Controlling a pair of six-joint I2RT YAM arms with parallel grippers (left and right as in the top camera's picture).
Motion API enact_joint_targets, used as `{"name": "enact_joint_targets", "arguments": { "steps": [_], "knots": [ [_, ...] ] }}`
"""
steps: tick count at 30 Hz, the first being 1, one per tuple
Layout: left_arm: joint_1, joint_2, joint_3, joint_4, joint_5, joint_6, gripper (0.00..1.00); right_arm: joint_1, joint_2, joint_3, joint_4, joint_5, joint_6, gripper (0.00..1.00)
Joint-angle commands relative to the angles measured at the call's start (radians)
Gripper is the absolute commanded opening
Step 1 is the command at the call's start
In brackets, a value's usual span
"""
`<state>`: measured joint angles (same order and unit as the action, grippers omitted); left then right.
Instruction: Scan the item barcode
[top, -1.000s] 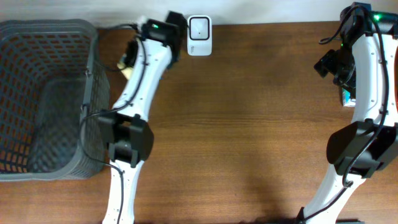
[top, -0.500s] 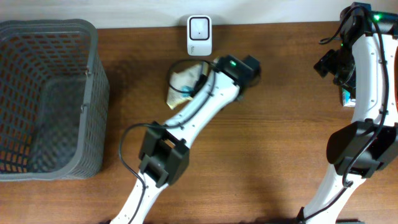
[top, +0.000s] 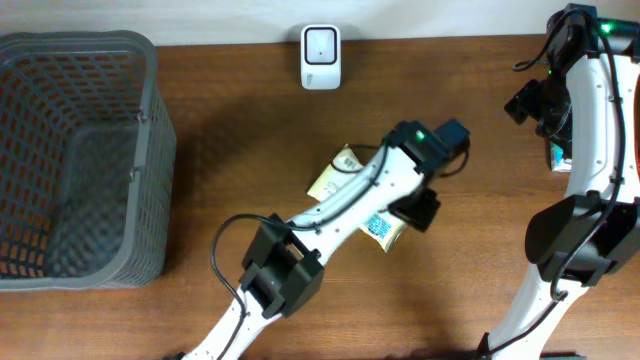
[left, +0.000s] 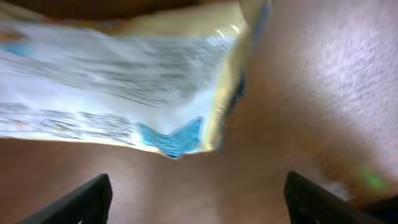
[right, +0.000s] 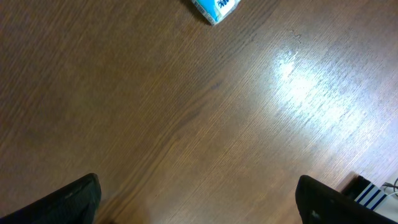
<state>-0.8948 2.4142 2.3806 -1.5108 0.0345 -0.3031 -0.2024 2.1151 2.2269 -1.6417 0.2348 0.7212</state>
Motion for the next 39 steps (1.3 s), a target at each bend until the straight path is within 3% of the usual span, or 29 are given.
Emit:
{"name": "enact_joint_targets", "arguments": {
  "steps": [1, 3, 6, 10, 17, 21, 26, 30, 34, 39],
  "knots": [
    [0.121, -0.025, 0.092, 0.008, -0.008, 0.051, 0.45, -0.001, 0.003, -0.001, 0.000, 0.002, -0.004, 0.99],
    [0.187, -0.023, 0.088, 0.034, 0.005, 0.039, 0.15, -0.001, 0.003, -0.001, 0.000, 0.002, -0.004, 0.99],
    [0.240, -0.014, 0.058, 0.067, 0.074, 0.039, 0.00, -0.001, 0.003, -0.001, 0.000, 0.002, -0.004, 0.99],
    [0.227, 0.043, 0.012, 0.094, 0.173, 0.038, 0.00, -0.001, 0.003, -0.001, 0.000, 0.002, -0.004, 0.99],
    [0.150, 0.175, -0.011, 0.197, 0.169, 0.006, 0.00, -0.001, 0.003, -0.001, 0.000, 0.002, -0.004, 0.99],
    [0.142, 0.192, -0.002, 0.227, 0.011, 0.006, 0.00, -0.001, 0.003, -0.001, 0.000, 0.002, -0.004, 0.99],
    [0.177, 0.153, 0.238, 0.023, 0.006, 0.005, 0.00, -0.001, 0.003, -0.001, 0.000, 0.002, -0.004, 0.99],
    [0.188, 0.135, 0.413, -0.124, 0.085, 0.005, 0.00, -0.001, 0.003, -0.001, 0.000, 0.002, -0.004, 0.99],
    [0.142, 0.158, 0.392, -0.173, 0.103, 0.004, 0.00, -0.001, 0.003, -0.001, 0.000, 0.002, -0.004, 0.99],
    [0.090, 0.191, 0.257, -0.073, 0.097, 0.001, 0.00, -0.001, 0.003, -0.001, 0.000, 0.002, -0.004, 0.99]
  ]
}}
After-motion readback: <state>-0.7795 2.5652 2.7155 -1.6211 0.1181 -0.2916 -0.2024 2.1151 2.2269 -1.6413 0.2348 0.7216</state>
